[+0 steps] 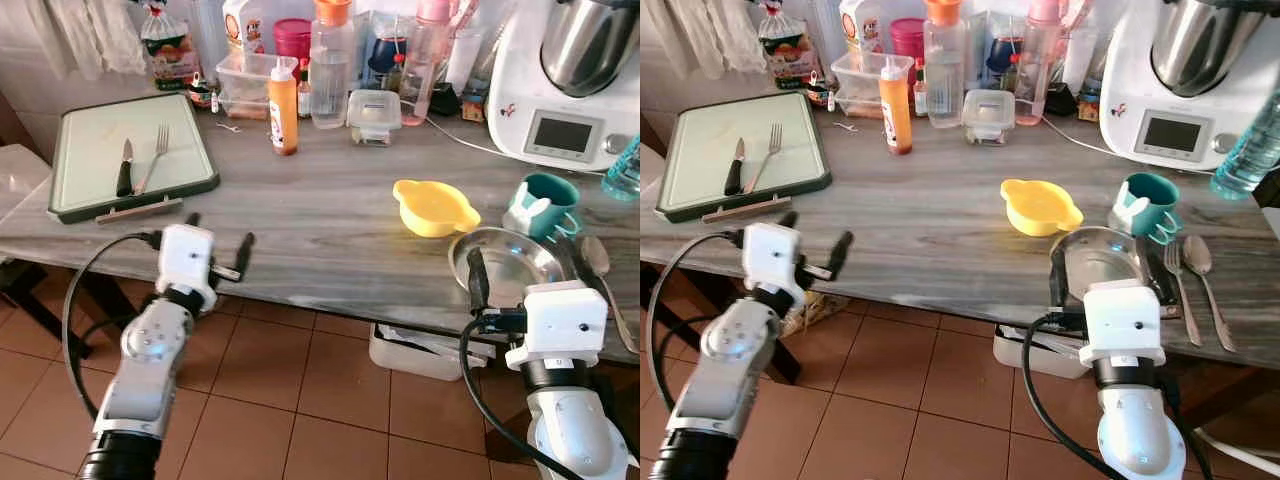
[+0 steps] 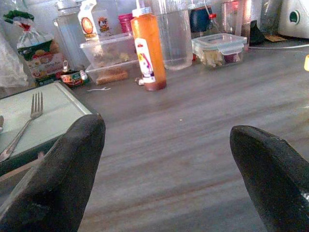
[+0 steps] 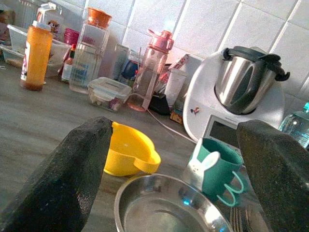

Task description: Setting the table

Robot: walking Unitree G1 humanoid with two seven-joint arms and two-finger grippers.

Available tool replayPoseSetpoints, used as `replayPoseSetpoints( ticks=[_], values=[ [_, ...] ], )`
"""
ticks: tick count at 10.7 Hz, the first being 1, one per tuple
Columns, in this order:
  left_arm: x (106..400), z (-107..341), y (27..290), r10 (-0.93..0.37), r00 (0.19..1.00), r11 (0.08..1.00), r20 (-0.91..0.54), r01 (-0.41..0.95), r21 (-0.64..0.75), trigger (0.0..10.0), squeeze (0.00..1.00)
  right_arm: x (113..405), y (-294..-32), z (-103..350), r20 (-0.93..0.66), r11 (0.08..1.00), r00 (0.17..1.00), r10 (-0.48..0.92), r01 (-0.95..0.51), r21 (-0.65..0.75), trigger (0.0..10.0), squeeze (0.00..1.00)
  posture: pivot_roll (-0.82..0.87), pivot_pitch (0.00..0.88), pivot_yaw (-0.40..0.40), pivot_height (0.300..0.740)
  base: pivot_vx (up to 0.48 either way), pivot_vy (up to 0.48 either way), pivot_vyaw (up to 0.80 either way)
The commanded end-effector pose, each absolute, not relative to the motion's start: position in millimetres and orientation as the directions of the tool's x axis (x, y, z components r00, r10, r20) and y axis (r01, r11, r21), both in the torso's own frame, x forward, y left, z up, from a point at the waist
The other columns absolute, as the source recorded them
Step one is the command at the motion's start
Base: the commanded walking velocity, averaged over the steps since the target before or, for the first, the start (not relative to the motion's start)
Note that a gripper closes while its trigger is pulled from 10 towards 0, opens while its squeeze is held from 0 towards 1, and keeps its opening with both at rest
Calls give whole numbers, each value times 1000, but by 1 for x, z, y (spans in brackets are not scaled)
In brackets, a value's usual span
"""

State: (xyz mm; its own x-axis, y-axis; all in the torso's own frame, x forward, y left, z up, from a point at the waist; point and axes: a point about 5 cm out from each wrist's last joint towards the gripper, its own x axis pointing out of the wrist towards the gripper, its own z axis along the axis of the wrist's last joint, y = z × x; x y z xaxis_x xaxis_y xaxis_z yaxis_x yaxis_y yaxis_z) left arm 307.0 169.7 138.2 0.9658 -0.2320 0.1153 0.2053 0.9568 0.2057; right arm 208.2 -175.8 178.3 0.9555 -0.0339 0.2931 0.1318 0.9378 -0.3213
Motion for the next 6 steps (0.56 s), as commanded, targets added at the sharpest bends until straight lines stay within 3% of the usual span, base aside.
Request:
replayPoseSetpoints(
  ticks=[1, 5, 6],
  values=[
    [306, 140, 170, -223, 966, 957, 129, 191, 220, 10000, 0, 208, -177, 177, 289, 935, 956, -36, 135, -327, 10000, 353, 98, 84, -5, 740, 0, 0, 0],
    [307, 140, 164, -228, 966, 955, 122, 197, 224, 10000, 0, 208, -179, 176, 287, 934, 957, -38, 136, -331, 10000, 353, 91, 80, -2, 740, 0, 0, 0],
    [306, 139, 164, -229, 967, 954, 112, 200, 224, 10000, 0, 208, -178, 176, 286, 934, 957, -37, 135, -331, 10000, 349, 89, 81, 2, 740, -244, 0, 0]
  ],
)
